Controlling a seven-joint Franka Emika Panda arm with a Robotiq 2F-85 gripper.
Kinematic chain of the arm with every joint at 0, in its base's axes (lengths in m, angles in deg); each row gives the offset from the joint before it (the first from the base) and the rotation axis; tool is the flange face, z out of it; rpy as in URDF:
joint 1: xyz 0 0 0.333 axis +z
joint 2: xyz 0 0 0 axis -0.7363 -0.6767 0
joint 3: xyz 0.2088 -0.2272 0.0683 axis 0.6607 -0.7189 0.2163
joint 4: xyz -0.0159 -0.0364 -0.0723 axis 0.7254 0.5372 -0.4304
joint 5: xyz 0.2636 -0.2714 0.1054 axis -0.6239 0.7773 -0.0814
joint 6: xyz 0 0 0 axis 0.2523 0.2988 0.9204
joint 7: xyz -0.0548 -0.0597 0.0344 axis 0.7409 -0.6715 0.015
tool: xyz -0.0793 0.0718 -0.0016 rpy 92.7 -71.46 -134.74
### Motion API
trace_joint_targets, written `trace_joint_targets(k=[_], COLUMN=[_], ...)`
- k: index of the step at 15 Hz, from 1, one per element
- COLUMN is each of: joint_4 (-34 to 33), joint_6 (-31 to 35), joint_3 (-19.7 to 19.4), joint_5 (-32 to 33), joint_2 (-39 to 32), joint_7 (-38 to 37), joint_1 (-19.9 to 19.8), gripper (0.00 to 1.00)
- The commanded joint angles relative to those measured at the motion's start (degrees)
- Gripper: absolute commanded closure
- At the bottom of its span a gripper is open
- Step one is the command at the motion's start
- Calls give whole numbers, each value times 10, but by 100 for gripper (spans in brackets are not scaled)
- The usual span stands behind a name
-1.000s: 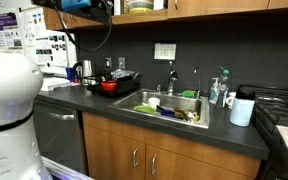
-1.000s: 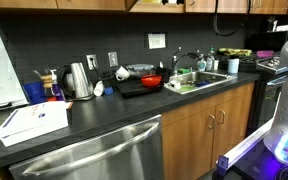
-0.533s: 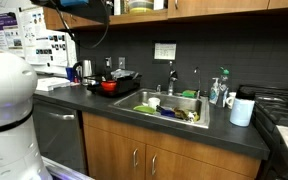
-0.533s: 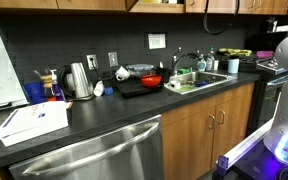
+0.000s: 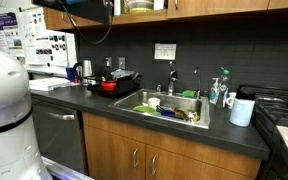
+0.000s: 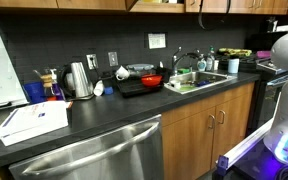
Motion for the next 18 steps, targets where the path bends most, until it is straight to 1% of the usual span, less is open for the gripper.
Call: trace_joint_targets(k=[1, 3, 9, 18], joint_4=[-75, -104, -130, -131], joint_6=[1, -7, -14, -18], joint_3=[0, 0, -1, -14], joint_5=[2, 8, 6, 3], joint_2=[-58, -79, -106, -113], joint_7=[18, 11, 18, 47], joint_1=[-42, -53, -47, -11], gripper=[0, 0, 0, 0])
